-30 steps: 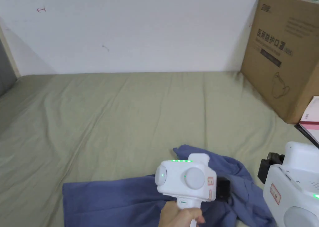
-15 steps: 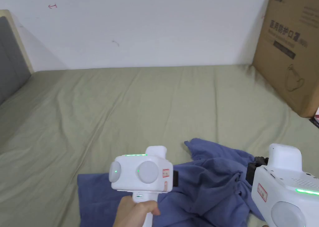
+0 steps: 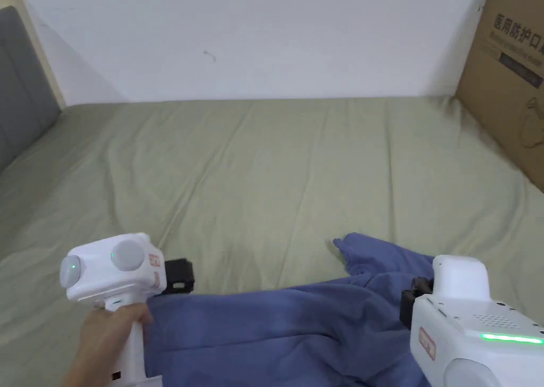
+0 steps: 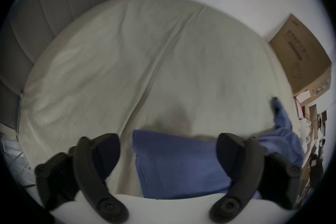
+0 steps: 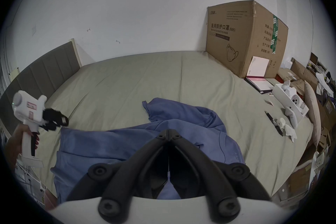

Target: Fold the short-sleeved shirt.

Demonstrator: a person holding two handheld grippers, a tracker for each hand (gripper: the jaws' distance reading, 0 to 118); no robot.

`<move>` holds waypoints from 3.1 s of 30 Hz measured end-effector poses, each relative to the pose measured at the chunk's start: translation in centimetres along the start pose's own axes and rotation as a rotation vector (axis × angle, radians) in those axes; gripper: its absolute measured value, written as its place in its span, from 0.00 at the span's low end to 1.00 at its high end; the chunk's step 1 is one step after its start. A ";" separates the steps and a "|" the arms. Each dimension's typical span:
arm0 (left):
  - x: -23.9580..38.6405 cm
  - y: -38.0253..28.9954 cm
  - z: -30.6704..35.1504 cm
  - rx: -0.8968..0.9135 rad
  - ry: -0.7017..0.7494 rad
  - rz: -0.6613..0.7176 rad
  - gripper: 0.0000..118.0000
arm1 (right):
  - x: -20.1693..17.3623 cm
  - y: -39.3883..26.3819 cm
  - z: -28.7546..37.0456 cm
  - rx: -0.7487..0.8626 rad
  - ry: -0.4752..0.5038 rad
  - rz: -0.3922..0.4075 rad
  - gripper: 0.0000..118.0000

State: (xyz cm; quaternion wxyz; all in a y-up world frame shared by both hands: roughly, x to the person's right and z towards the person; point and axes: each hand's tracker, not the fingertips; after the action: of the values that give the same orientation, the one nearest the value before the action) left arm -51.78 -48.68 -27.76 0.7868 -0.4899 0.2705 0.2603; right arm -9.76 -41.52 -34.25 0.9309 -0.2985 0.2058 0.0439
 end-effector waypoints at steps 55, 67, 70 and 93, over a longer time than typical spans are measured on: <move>4.7 6.1 20.3 0.460 -0.005 -0.195 0.03 | 12.2 26.5 -7.7 -0.161 0.043 -0.036 0.03; 9.4 17.3 31.8 0.776 0.034 -0.217 0.03 | 11.0 42.0 -2.6 0.097 0.031 -0.168 0.03; 10.4 20.4 34.2 0.840 0.033 -0.207 0.03 | 10.4 45.7 -1.7 0.177 0.035 -0.217 0.03; 13.2 29.5 26.0 0.841 0.110 -0.144 0.03 | 7.4 47.1 -8.6 0.190 -0.041 -0.152 0.03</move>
State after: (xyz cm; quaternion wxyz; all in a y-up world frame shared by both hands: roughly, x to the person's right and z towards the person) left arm -57.77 -11.68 -45.64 0.9187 -0.1570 0.3597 0.0453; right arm -15.72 -8.20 -68.95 0.9597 -0.2226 0.1669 -0.0404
